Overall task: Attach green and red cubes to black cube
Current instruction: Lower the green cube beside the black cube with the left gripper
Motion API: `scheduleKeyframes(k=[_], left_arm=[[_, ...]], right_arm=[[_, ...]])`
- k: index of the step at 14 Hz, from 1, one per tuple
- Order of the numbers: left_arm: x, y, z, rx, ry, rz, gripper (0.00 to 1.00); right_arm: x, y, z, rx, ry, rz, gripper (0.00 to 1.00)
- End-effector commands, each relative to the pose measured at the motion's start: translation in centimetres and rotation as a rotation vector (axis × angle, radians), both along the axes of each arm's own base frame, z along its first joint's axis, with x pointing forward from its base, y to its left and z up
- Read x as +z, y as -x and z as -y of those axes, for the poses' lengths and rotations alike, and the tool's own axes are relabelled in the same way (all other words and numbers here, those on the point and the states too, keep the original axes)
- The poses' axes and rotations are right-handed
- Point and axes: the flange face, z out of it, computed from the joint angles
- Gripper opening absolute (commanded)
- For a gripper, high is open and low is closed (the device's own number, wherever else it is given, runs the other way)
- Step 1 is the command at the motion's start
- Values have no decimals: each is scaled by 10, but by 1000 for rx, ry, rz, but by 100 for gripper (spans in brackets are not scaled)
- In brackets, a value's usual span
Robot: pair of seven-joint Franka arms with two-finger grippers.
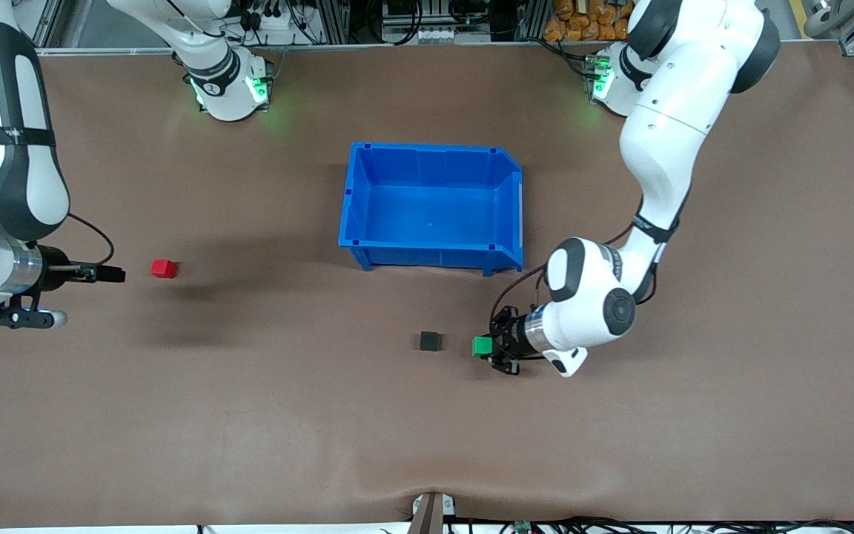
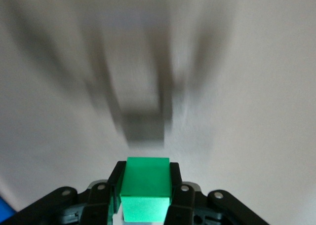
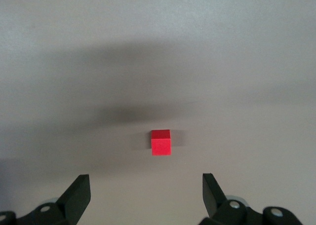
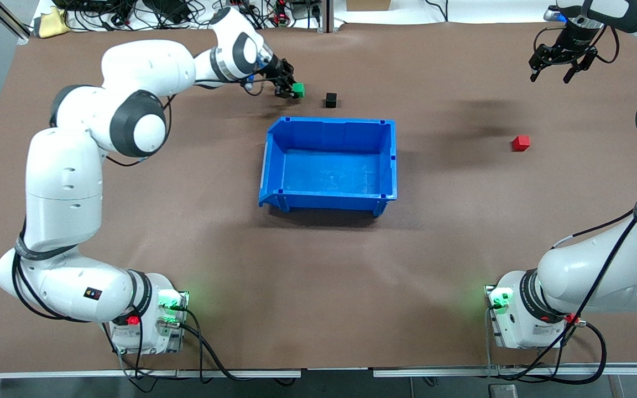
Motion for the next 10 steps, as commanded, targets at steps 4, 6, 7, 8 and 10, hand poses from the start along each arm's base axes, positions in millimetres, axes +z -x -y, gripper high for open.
scheduleKeyframes(k=[4, 6, 7, 8, 10], left_arm=[[-9, 2, 47, 75, 29, 19, 1], [-15, 6, 56, 71, 28, 31, 1], [-15, 6, 56, 70, 28, 32, 1], [-16, 5, 55, 67, 26, 35, 1], [-18, 8, 58, 52, 12, 41, 2]], right_arm=[[-14, 3, 18, -8, 1, -22, 100], [-18, 3, 19, -13, -1, -26, 100], [-22, 4, 19, -13, -2, -32, 100], [-24, 4, 19, -14, -3, -32, 100], [-27, 5, 19, -15, -5, -36, 100]])
